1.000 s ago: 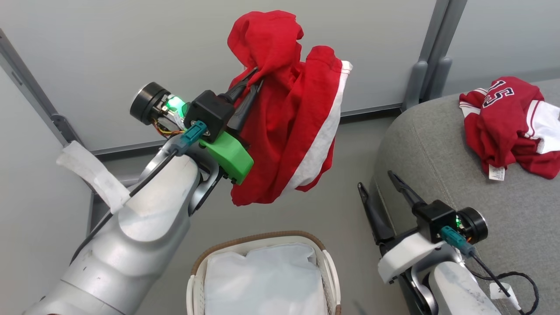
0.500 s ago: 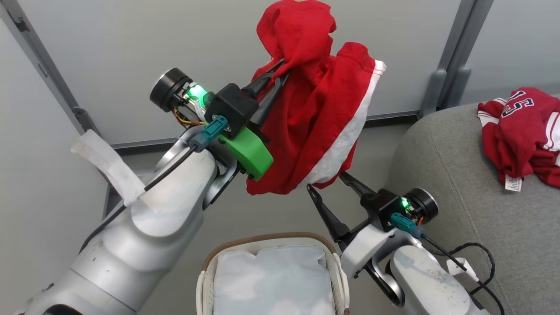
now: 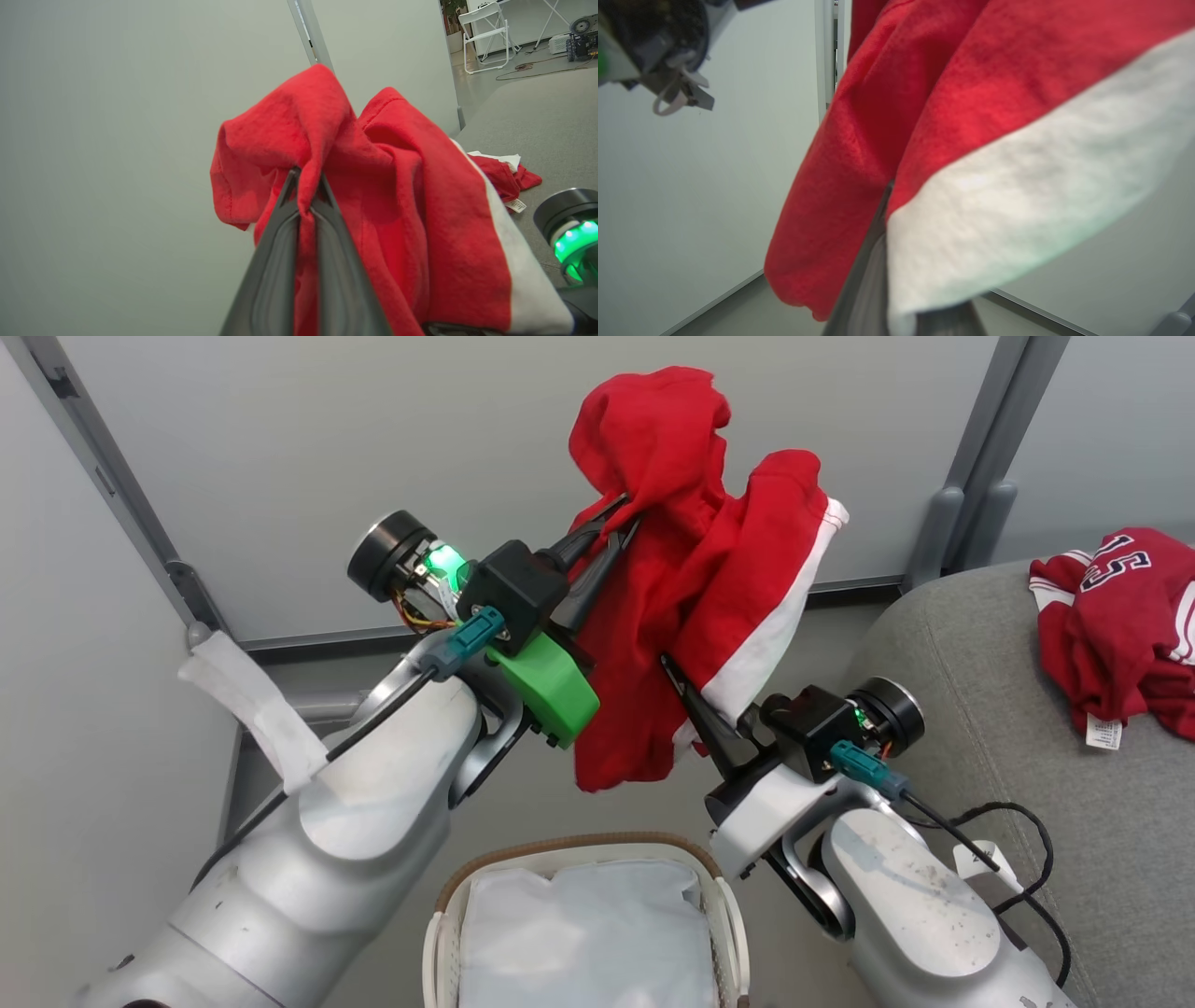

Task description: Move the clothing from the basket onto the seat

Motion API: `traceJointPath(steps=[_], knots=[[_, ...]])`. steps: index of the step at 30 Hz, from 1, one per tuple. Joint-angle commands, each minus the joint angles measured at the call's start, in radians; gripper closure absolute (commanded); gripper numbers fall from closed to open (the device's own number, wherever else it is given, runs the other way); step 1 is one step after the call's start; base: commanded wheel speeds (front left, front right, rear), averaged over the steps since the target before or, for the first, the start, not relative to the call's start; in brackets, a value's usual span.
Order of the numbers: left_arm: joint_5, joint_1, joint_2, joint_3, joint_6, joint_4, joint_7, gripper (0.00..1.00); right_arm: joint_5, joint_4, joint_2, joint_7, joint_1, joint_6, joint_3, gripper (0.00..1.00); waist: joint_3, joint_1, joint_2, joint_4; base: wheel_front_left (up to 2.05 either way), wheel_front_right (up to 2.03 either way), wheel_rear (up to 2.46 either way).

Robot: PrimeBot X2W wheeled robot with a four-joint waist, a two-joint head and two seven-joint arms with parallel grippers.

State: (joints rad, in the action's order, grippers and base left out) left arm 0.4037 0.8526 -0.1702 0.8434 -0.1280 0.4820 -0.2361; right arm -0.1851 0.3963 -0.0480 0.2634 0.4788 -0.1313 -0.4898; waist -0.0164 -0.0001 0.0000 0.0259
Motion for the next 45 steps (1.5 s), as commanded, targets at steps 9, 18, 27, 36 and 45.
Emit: traceJointPath(steps=[9,18,27,36,45], knots=[[0.048,-0.087,0.006,-0.019,0.019,0.02,-0.019,1.0,0.027,-0.03,-0.004,0.002,-0.029,0.001,0.045,1.0,-0.001,0.0001,0.0,-0.018,0.0,0.0,0.0],[0.084,-0.188,0.015,-0.05,0.034,0.04,-0.029,0.0,0.07,-0.05,-0.004,0.002,-0.046,0.001,0.102,1.0,0.0,0.0001,0.0,-0.033,0.0,0.0,0.0],[0.085,-0.33,0.03,-0.11,0.041,0.041,-0.029,0.0,0.127,-0.063,-0.004,0.002,-0.067,0.001,0.179,1.0,0.012,0.0001,0.0,-0.068,0.0,0.0,0.0],[0.04,-0.468,0.056,-0.178,0.03,0.029,-0.028,0.0,0.151,-0.079,-0.004,0.002,-0.098,0.001,0.241,1.0,0.024,0.0001,0.0,-0.122,0.0,0.0,0.0],[-0.005,-0.529,0.09,-0.239,0.015,-0.001,-0.028,0.0,0.169,-0.087,-0.005,0.002,-0.105,0.001,0.271,1.0,0.04,0.0001,0.0,-0.21,0.0,0.0,0.0]])
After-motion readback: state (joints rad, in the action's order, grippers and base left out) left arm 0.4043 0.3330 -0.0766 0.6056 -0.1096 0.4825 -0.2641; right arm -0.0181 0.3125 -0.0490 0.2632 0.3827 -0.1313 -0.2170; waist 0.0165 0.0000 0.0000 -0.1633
